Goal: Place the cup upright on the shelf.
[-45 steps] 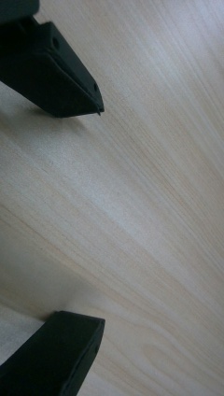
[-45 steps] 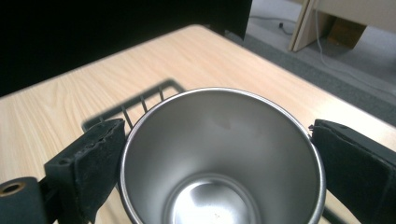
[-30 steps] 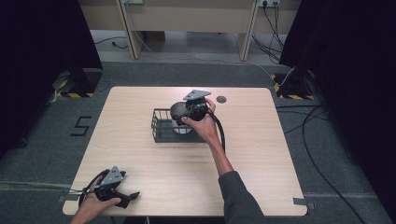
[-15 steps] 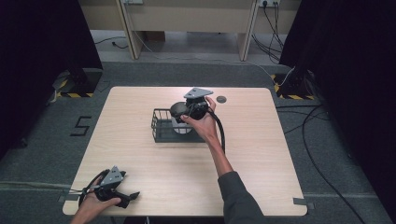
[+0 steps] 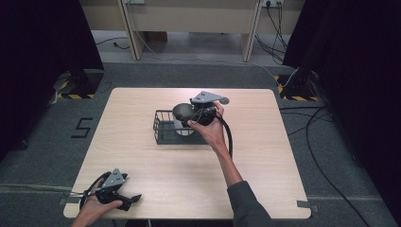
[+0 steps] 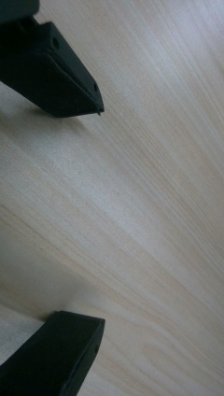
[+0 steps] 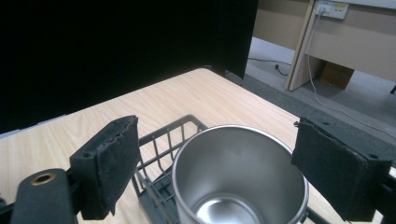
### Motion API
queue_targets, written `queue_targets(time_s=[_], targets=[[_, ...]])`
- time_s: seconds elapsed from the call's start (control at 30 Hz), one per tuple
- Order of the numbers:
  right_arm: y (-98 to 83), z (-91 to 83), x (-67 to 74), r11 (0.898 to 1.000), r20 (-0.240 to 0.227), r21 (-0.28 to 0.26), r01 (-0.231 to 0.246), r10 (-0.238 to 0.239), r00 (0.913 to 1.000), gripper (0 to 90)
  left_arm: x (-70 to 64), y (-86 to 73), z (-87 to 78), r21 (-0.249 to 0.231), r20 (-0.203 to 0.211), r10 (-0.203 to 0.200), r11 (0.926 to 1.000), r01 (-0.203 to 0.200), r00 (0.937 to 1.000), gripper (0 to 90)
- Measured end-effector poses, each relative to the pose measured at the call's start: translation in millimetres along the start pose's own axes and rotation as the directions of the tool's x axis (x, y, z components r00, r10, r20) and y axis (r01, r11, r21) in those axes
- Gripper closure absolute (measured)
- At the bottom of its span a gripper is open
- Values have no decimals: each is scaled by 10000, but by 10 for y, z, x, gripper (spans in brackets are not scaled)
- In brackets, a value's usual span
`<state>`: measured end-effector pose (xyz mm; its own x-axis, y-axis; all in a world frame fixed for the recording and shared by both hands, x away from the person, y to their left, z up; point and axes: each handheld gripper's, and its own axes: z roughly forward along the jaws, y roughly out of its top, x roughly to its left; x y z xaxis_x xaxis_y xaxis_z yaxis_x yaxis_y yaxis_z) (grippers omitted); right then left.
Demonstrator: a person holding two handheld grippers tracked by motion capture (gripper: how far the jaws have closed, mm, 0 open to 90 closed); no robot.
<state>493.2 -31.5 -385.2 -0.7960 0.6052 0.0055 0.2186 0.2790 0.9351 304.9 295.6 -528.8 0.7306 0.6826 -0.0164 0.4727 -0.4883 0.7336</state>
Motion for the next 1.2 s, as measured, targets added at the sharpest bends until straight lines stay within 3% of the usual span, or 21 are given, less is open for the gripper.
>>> queue_targets(time_s=[0.63,1.2], targets=[[-215,-405,131,9992,-194,-372,-120,113,9997,153,-11,-13,-12,12,-64,-20,10000,21,10000,0],[-486,-667,300,9995,-365,-319,-77,65,9993,153,-13,-17,-17,37,-68,-27,10000,27,10000,0]])
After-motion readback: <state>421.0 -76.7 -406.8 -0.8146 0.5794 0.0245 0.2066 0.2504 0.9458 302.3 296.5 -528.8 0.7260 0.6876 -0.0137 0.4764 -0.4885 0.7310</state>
